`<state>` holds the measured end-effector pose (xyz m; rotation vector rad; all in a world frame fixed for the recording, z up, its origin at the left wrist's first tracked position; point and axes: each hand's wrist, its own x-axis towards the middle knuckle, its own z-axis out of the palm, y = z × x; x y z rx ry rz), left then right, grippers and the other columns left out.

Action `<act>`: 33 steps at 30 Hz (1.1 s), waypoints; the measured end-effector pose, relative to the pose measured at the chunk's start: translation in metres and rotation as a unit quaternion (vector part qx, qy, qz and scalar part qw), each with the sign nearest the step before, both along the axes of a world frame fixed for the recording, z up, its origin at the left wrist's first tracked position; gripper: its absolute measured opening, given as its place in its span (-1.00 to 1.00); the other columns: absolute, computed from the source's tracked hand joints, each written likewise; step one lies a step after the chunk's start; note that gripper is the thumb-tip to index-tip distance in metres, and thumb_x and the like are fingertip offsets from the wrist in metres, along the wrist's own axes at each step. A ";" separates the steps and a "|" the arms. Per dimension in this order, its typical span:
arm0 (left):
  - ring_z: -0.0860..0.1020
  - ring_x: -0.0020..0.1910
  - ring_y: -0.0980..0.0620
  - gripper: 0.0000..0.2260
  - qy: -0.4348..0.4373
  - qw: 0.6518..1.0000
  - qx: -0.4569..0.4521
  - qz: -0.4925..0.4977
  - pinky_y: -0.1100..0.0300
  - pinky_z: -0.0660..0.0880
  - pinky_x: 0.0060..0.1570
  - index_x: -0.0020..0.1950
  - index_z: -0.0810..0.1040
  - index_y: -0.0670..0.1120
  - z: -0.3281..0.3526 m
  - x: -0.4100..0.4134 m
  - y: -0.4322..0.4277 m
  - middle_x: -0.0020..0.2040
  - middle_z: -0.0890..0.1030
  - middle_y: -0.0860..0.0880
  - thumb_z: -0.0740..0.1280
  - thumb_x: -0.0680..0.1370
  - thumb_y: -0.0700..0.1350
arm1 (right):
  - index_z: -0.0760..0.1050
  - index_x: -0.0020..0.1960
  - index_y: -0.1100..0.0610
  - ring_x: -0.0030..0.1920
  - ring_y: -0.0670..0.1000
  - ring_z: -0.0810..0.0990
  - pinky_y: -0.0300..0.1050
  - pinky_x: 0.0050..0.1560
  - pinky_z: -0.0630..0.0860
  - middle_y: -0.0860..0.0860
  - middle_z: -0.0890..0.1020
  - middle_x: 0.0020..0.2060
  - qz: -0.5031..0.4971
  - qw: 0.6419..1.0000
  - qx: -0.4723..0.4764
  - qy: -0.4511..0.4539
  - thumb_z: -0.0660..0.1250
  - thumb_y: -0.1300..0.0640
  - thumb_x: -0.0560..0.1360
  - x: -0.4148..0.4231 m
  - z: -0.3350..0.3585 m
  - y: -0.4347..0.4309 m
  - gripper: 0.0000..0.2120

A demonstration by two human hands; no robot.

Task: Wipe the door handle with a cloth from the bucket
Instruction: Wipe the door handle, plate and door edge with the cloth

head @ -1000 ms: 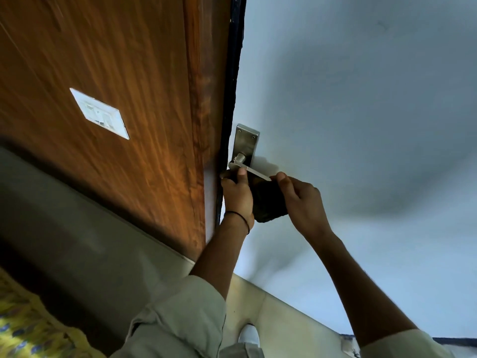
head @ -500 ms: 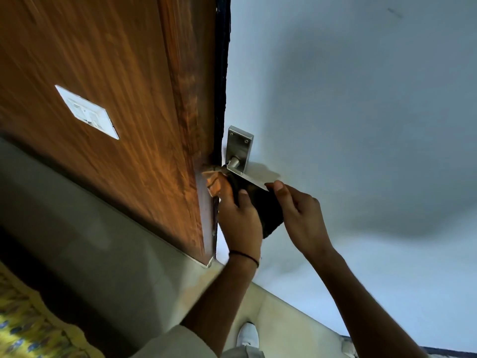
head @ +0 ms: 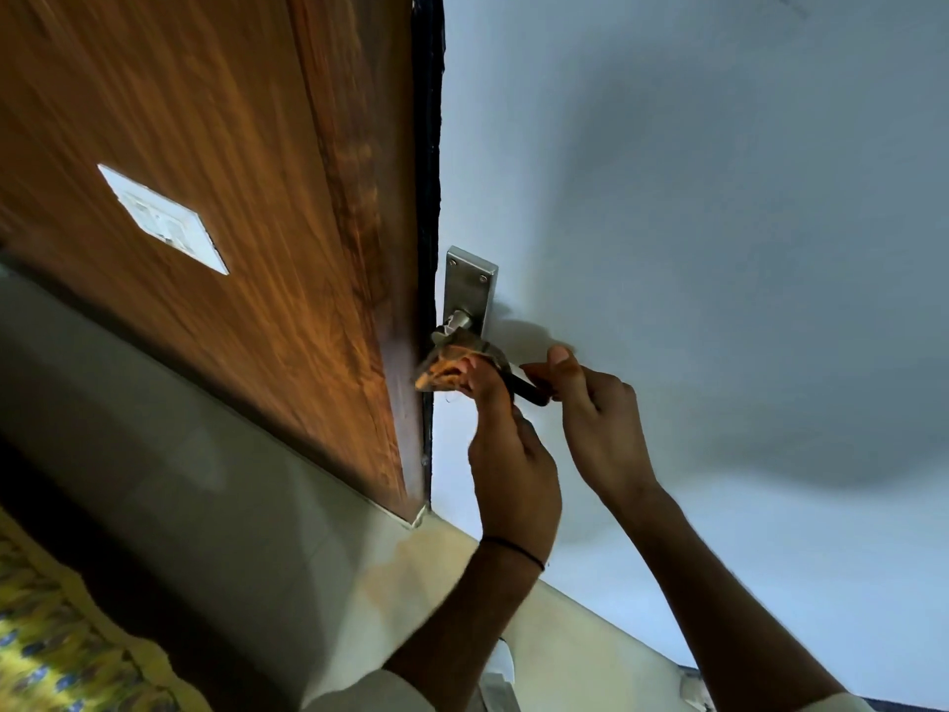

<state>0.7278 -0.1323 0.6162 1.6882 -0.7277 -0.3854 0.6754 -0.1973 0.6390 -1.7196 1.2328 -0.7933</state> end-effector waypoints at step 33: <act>0.60 -0.05 0.26 -0.52 0.013 0.986 0.048 -0.157 0.53 0.53 -0.06 0.52 0.26 -0.01 0.000 -0.025 0.022 0.12 0.63 0.01 0.25 0.62 -0.23 | 0.67 -0.14 0.24 -0.25 0.06 0.64 -0.12 -0.17 0.52 0.14 0.68 -0.31 0.007 0.999 -0.030 0.018 0.08 -0.17 0.65 -0.001 0.004 -0.008 -0.41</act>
